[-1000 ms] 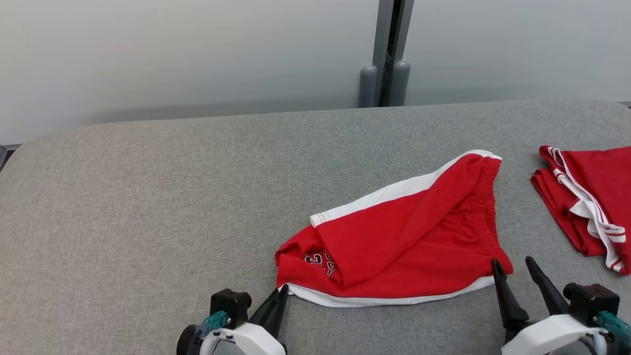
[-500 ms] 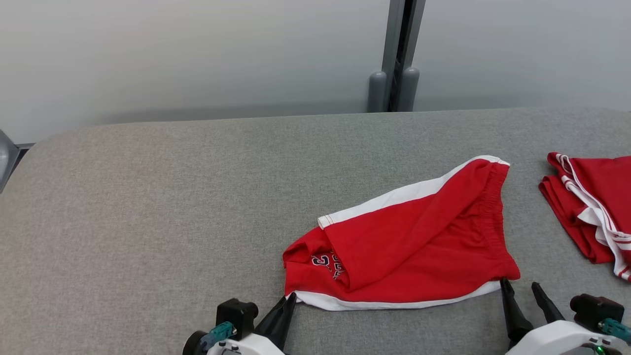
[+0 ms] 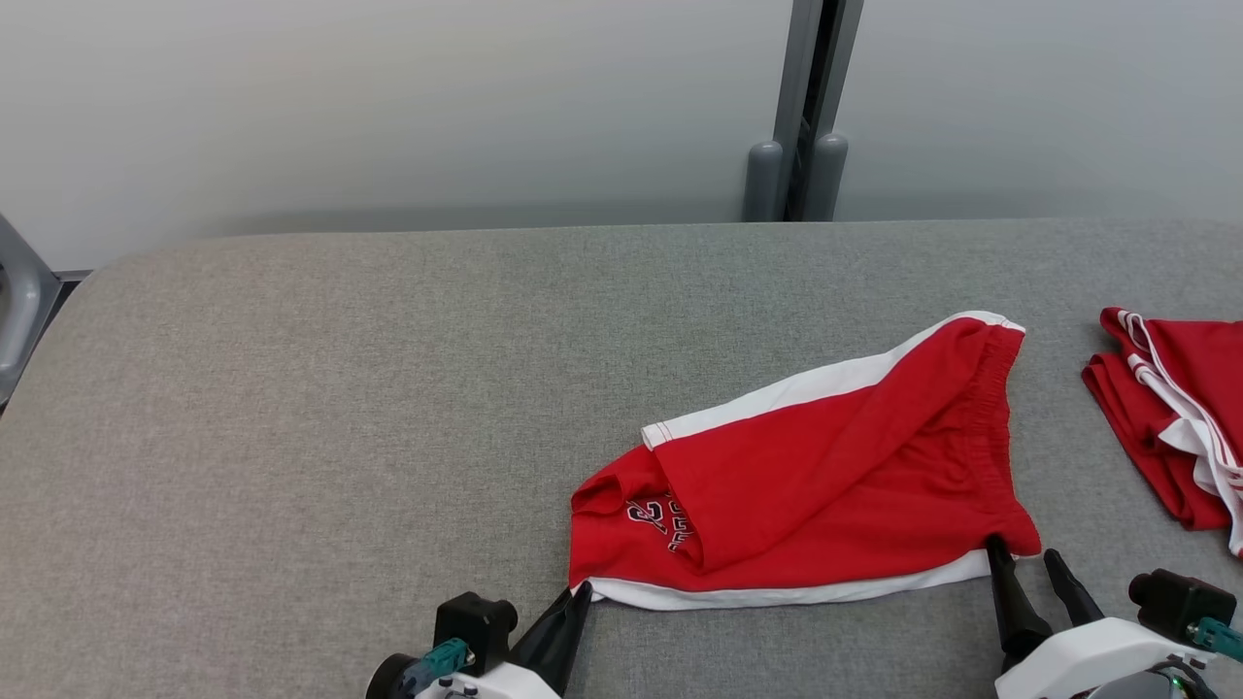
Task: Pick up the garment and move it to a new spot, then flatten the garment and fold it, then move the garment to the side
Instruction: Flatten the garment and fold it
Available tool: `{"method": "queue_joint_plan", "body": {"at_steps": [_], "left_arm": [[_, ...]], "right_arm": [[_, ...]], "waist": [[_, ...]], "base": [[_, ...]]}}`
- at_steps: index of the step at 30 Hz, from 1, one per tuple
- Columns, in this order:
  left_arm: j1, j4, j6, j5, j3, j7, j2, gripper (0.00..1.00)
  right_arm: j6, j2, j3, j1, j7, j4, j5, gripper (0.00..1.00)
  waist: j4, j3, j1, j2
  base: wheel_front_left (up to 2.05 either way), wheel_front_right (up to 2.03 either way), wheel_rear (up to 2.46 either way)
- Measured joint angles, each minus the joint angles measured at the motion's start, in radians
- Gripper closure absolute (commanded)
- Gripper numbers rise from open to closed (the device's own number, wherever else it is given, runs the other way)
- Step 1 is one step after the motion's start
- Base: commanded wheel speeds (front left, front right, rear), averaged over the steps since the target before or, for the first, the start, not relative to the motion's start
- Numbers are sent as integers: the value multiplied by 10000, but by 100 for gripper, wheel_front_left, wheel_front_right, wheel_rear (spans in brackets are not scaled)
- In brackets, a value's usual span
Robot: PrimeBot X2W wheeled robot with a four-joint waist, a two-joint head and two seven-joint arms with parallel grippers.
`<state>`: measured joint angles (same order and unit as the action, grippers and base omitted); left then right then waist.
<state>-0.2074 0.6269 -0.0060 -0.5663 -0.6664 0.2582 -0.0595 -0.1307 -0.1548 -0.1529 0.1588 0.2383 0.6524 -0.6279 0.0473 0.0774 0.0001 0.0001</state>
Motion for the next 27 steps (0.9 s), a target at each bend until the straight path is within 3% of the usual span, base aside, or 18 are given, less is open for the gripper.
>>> {"method": "queue_joint_plan", "body": {"at_steps": [5,6,10,20,23,27], "left_arm": [[53,-19,17,0,-102,-71,0,100],[54,-27,19,0,-113,-71,0,100],[94,-59,42,-2,-148,-84,-40,100],[161,-305,42,-157,-199,-249,-232,100],[220,-677,-226,-504,-107,-439,-284,100],[432,-1728,-949,-1693,44,-1179,-337,100]], "right_arm": [[0,-86,-190,100,90,119,-543,0],[0,-123,-251,132,100,142,-614,44],[0,-276,-545,168,134,282,-830,100],[0,-761,-1116,224,211,-111,-1035,100],[0,-993,-1204,240,221,-481,-930,100],[0,-1350,-1356,440,111,-1187,-849,100]], "waist": [[74,-18,-1,0],[90,-18,-1,0],[126,-18,-1,0],[134,-193,-1,0],[114,-323,0,0],[104,-523,-1,0]], "base": [[0,0,0],[0,0,0],[0,0,0],[0,0,0],[0,0,0],[0,0,0]]}}
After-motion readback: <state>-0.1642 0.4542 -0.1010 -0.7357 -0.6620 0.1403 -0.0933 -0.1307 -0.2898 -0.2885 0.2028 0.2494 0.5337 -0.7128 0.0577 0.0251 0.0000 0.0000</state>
